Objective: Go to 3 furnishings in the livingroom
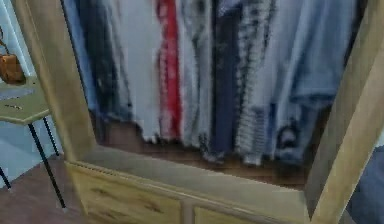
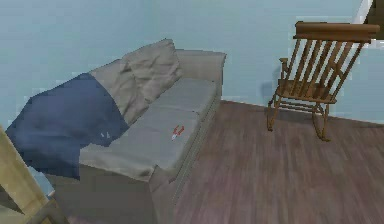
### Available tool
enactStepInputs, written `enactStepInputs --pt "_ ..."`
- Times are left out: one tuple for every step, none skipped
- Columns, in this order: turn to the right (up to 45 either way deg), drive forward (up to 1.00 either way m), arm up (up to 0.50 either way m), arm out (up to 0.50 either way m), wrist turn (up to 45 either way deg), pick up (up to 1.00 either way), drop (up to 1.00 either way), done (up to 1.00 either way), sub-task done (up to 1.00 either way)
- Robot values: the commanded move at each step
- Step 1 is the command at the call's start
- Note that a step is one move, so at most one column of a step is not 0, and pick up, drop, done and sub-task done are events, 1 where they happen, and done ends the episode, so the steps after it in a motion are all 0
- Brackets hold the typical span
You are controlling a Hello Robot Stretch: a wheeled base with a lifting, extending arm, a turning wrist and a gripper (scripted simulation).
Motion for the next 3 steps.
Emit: enactStepInputs --pt "-45.0 0.00 0.00 0.00 0.0 0.00 0.00 0.00 0.00" --pt "-27.0 0.00 0.00 0.00 0.0 0.00 0.00 0.00 0.00" --pt "0.0 0.90 0.00 0.00 0.0 0.00 0.00 0.00 0.00"
